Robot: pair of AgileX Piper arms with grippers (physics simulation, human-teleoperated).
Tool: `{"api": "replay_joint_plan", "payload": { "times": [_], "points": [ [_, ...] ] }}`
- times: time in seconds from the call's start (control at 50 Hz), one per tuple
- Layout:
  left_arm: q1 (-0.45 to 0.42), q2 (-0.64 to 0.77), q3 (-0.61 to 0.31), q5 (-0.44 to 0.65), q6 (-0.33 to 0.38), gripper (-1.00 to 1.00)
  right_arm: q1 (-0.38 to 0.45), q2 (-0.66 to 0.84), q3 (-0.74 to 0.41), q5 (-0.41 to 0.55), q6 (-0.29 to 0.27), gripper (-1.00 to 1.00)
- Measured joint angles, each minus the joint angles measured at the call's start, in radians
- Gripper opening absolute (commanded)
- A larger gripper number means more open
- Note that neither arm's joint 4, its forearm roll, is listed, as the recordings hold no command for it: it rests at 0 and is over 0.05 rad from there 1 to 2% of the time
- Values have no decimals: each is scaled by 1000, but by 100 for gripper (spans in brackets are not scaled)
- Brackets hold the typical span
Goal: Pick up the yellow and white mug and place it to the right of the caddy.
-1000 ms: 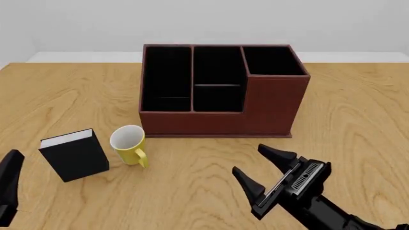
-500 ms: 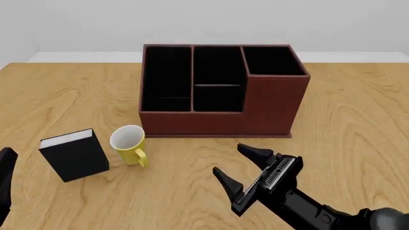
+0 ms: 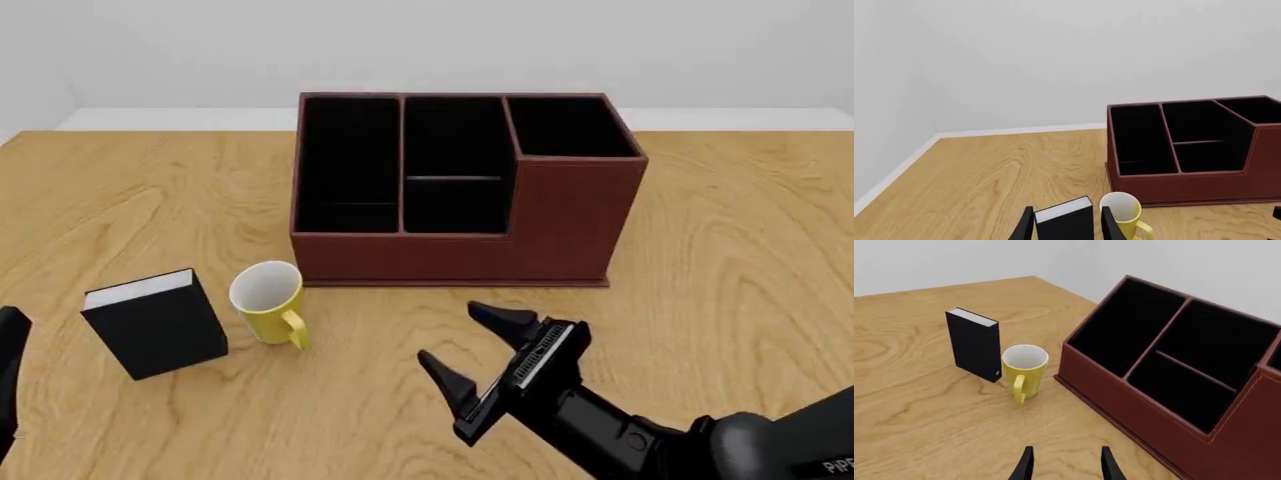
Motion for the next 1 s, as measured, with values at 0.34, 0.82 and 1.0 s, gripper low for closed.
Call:
{"api": "replay_joint_plan", "payload": {
  "times": [0.34, 0.82, 1.0],
  "points": [
    [8, 0, -7, 5, -7, 100, 24, 96, -76, 0, -7, 100],
    [14, 0, -3, 1, -17, 100, 41, 193, -159, 1, -13, 100],
    [18, 0, -9, 6, -19, 100, 51, 222, -186, 1, -17, 100]
  ]
}}
